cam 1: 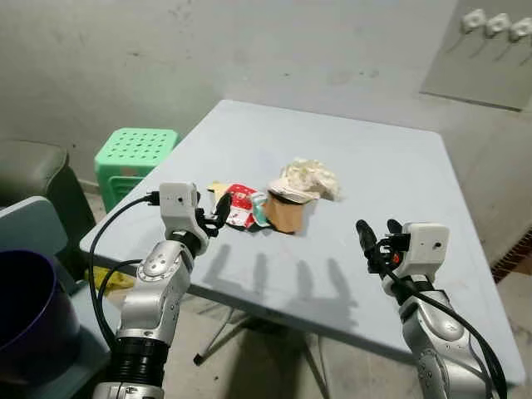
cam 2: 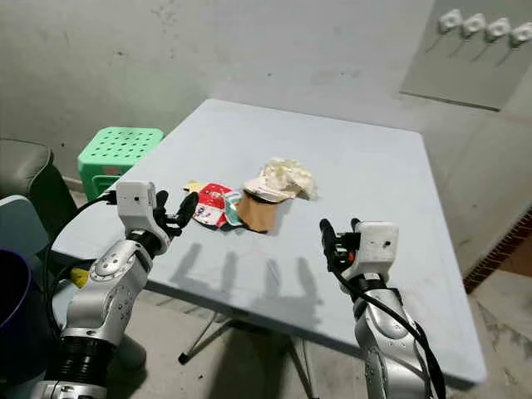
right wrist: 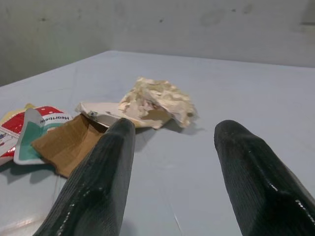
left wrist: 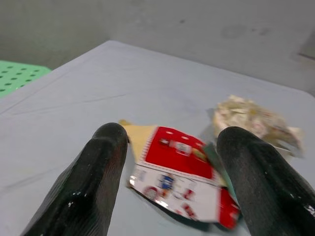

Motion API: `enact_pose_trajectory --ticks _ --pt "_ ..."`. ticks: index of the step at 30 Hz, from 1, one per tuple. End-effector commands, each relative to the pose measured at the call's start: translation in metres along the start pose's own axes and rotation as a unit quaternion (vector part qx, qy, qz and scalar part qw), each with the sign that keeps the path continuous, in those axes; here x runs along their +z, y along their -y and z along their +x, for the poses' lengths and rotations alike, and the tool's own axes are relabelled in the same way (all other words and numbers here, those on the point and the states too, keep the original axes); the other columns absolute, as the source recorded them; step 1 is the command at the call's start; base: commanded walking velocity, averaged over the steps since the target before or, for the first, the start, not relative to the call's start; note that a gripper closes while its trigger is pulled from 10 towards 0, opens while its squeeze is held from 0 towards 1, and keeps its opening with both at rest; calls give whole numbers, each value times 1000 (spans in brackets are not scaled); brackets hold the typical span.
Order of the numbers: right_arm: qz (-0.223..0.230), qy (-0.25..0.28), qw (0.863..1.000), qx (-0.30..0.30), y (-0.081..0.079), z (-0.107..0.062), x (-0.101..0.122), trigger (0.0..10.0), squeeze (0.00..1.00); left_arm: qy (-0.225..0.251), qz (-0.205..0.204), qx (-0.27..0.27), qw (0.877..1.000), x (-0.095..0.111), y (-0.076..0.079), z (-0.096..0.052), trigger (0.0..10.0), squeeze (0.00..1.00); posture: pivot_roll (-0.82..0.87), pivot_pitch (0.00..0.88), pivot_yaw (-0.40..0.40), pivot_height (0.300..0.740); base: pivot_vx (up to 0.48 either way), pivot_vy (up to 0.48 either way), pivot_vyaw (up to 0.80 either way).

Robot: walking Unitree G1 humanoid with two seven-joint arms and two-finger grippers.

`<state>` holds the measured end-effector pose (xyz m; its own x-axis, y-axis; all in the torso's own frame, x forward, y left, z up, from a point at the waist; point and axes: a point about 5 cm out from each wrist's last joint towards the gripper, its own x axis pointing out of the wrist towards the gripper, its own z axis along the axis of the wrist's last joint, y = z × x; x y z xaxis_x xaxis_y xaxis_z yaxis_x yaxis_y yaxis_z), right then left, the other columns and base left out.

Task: Picking trash to rubbish bin

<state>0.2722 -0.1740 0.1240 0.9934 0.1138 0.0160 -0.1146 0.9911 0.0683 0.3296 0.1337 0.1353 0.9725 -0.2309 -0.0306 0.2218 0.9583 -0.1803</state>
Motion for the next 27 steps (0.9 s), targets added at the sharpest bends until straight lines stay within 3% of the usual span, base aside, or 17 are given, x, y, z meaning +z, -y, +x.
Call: enact_pose_trajectory --ticks 1,12,17,23,27 --pt "-5 14 1000 9 0 0 7 10000 0 16 6 -4 1000 9 2 2 10000 0 -28 0 -69 740 409 0 0" --pt "-8 13 1000 21 0 -1 7 10000 0 17 9 -5 1000 8 5 2 10000 0 -30 0 -73 740 394 0 0" --pt "-8 9 999 31 1 -1 7 10000 0 26 20 3 999 10 7 2 10000 0 -30 0 -75 740 0 0 0" --pt "-25 0 999 45 15 0 10 10000 0 18 28 -17 999 13 12 2 10000 0 -30 0 -74 740 0 0 0" --pt "-41 -9 995 86 25 2 14 10000 0 20 32 -67 997 16 21 -2 10000 0 -28 0 -78 740 0 0 0"
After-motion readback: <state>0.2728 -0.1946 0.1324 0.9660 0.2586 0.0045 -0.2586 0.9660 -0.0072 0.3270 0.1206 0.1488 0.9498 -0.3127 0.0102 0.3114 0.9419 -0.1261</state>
